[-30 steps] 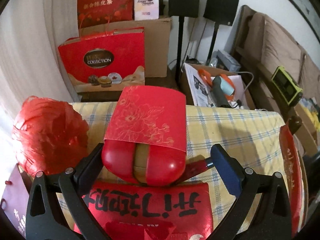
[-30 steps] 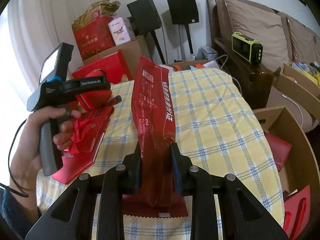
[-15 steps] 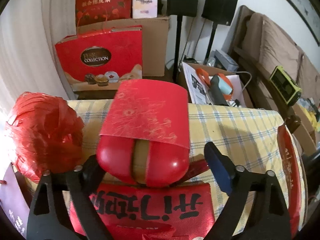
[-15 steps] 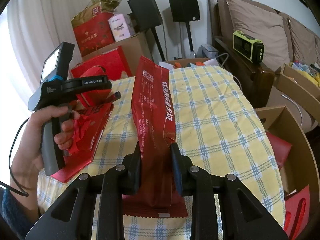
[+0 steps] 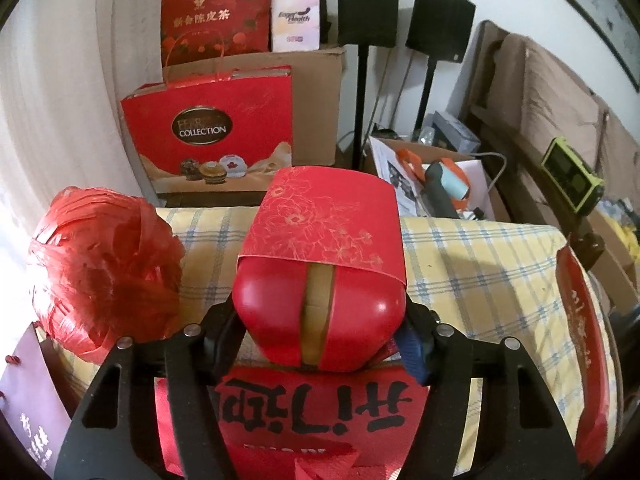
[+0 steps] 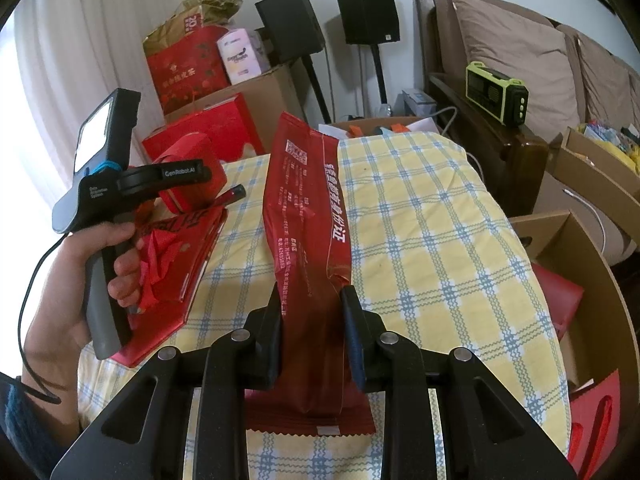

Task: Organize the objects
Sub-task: 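Lift the red floral gift box with the left gripper while right holds the packet, then carry the red packet and red floral box toward the cardboard box with both grippers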

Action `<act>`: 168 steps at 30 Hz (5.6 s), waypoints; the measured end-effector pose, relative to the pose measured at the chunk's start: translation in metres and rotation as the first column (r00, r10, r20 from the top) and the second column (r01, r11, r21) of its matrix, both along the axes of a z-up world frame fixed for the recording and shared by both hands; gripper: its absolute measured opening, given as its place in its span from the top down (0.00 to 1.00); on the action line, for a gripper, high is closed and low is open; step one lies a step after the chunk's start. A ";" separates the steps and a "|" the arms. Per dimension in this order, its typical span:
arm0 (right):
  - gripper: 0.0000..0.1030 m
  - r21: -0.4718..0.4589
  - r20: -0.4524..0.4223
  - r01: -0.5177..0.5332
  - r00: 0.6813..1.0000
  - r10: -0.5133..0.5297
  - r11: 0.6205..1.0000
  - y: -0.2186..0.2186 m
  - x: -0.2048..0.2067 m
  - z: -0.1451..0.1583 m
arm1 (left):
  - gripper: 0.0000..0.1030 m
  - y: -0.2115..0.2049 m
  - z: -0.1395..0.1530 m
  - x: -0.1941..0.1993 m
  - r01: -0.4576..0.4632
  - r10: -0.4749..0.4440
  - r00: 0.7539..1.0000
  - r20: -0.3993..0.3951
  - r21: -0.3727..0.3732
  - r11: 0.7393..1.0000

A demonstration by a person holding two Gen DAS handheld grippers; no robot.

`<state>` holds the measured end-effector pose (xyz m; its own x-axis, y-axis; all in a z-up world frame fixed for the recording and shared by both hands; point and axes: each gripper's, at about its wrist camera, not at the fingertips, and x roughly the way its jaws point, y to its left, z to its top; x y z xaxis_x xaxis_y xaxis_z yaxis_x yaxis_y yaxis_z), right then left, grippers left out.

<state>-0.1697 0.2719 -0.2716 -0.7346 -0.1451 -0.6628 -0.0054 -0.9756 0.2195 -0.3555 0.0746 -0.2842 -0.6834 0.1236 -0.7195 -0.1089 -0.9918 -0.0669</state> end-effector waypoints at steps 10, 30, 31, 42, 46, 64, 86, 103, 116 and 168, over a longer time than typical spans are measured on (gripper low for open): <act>0.75 -0.011 -0.024 0.014 1.000 -0.014 1.000 0.002 0.004 0.004 | 0.41 -0.007 0.015 0.022 -0.006 0.011 0.998 -0.062 0.070 0.998; 0.75 -0.021 -0.092 0.030 0.995 -0.031 0.999 0.007 0.037 0.029 | 0.41 -0.040 0.083 0.112 0.030 -0.011 0.988 -0.151 0.125 0.992; 0.75 -0.025 -0.096 0.031 0.995 -0.033 0.999 0.009 0.040 0.031 | 0.41 -0.041 0.087 0.118 0.033 -0.016 0.988 -0.156 0.111 0.993; 0.75 -0.035 -0.187 0.029 0.982 -0.035 0.999 0.014 0.091 0.078 | 0.41 -0.047 0.125 0.192 0.087 -0.077 0.980 -0.183 0.047 0.995; 0.75 0.034 -0.217 -0.027 0.976 0.033 0.999 0.007 0.106 0.104 | 0.41 -0.052 0.135 0.214 0.104 -0.092 0.978 -0.186 0.053 0.993; 0.75 0.039 -0.241 -0.031 0.970 0.039 0.999 0.070 0.168 0.123 | 0.41 -0.014 0.153 0.246 0.190 -0.170 0.969 -0.178 0.102 0.977; 0.75 0.088 -0.314 -0.019 0.948 0.046 0.996 0.116 0.195 0.153 | 0.41 0.056 0.208 0.298 0.183 -0.164 0.942 -0.292 0.037 0.982; 0.75 0.013 -0.365 -0.009 0.931 0.013 1.000 0.142 0.217 0.182 | 0.41 0.126 0.266 0.337 0.201 -0.161 0.861 -0.483 0.031 0.979; 0.75 0.021 -0.364 0.030 0.931 -0.020 0.999 0.154 0.218 0.184 | 0.41 0.160 0.214 0.334 0.332 -0.301 0.899 -0.317 0.045 0.942; 0.74 0.013 -0.322 0.171 0.933 -0.158 0.985 0.209 0.208 0.168 | 0.41 0.198 0.192 0.349 0.485 -0.450 0.861 -0.237 0.116 0.867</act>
